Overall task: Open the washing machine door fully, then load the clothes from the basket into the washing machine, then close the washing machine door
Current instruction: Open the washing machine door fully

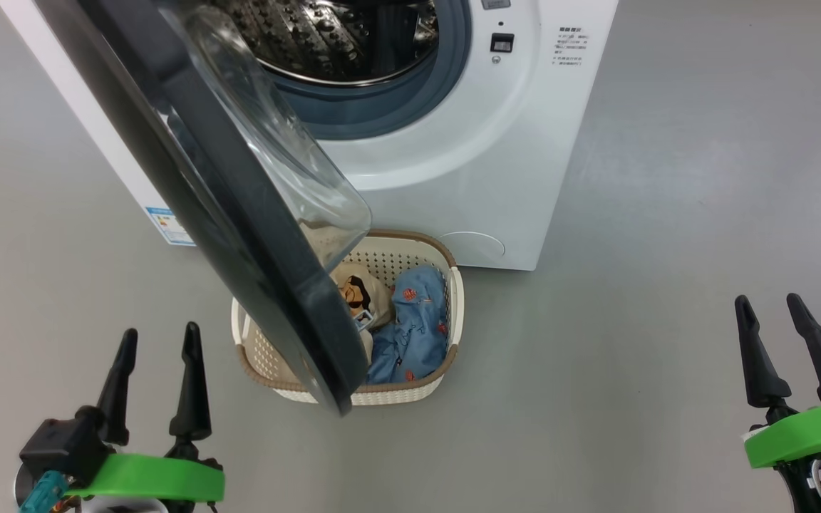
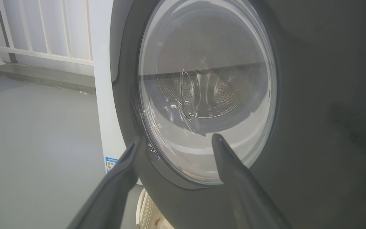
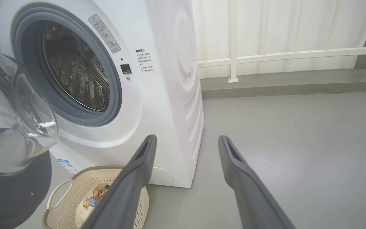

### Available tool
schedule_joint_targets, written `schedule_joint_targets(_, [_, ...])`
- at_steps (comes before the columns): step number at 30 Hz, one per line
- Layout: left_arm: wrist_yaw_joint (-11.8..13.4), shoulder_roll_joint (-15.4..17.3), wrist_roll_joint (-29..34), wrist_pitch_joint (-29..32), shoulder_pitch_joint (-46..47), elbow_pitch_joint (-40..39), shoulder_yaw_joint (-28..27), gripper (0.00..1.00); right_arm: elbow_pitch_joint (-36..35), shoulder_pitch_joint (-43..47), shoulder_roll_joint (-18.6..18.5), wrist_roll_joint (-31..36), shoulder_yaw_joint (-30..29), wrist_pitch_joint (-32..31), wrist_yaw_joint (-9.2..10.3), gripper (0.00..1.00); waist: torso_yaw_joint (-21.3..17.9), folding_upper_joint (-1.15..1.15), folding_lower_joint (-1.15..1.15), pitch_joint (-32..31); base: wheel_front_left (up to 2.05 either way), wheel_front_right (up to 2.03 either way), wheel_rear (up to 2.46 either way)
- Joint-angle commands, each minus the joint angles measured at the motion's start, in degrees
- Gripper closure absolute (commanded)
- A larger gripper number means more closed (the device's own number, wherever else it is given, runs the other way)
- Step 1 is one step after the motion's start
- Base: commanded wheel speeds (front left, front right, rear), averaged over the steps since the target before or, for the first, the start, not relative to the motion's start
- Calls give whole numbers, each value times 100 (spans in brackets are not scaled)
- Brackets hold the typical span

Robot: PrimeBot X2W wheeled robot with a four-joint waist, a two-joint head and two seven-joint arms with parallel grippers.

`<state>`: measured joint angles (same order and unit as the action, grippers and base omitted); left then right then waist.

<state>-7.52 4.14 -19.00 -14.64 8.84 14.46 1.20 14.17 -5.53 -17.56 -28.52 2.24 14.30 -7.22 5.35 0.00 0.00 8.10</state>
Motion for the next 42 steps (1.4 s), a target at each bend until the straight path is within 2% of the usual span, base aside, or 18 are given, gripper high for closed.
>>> schedule_joint_targets(1, [3, 69, 45, -36, 25, -163, -186, 0, -128, 88, -85, 56, 37, 70, -26, 0, -6, 0, 0, -3, 0, 0, 0])
schedule_joint_targets(11, [3, 98, 24, -36, 60, -213, -199, 0, -93, 97, -14, 103, 40, 70, -26, 0, -45, 0, 0, 20, 0, 0, 0])
schedule_joint_targets(12, [3, 95, 12, -36, 71, -243, -200, 43, -96, 95, -11, 104, 38, 70, -26, 0, -43, 0, 0, 18, 0, 0, 0])
schedule_joint_targets(13, [3, 90, 1, -36, 86, -306, -213, 75, -101, 94, -11, 103, 37, 70, -26, 0, -39, 0, 0, 16, 0, 0, 0])
schedule_joint_targets(14, [3, 82, -13, -36, 96, -379, -237, 100, -106, 93, -11, 101, 35, 70, -26, 0, -34, 0, 0, 13, 0, 0, 0])
schedule_joint_targets(20, [3, 32, 27, -36, 137, -1148, -399, 100, -131, 95, -16, 104, 22, 70, -26, 0, 1, 0, 0, -6, 0, 0, 0])
schedule_joint_targets(27, [3, -69, 115, -36, 72, -2913, -199, 100, -177, 102, -27, 109, 2, 70, -26, 0, 19, 0, 0, -31, 0, 0, 0])
schedule_joint_targets(30, [3, -92, 120, -36, -9, -3621, 195, 100, -196, 98, -19, 122, -10, 70, -26, 0, 19, 0, 0, -23, 0, 0, 0])
schedule_joint_targets(33, [3, -86, 105, 82, -98, -4065, 858, 100, -234, 108, 8, 149, -21, 70, -26, 0, 12, 0, 0, -14, 0, 0, 0])
schedule_joint_targets(34, [3, -86, 105, 82, -98, -4065, 858, 100, -234, 108, 8, 149, -21, 70, -26, 0, 12, 0, 0, -14, 0, 0, 0])
schedule_joint_targets(38, [3, 0, 244, 399, -115, -4202, 1670, 100, -250, 87, 12, 155, -29, 70, -26, 0, -1, 0, 0, 17, 0, 0, 0])
schedule_joint_targets(42, [3, -7, 103, 553, -89, -3845, 2228, 100, -261, 53, 24, 163, -24, 70, -26, 0, -23, 0, 0, 50, 0, 0, 0])
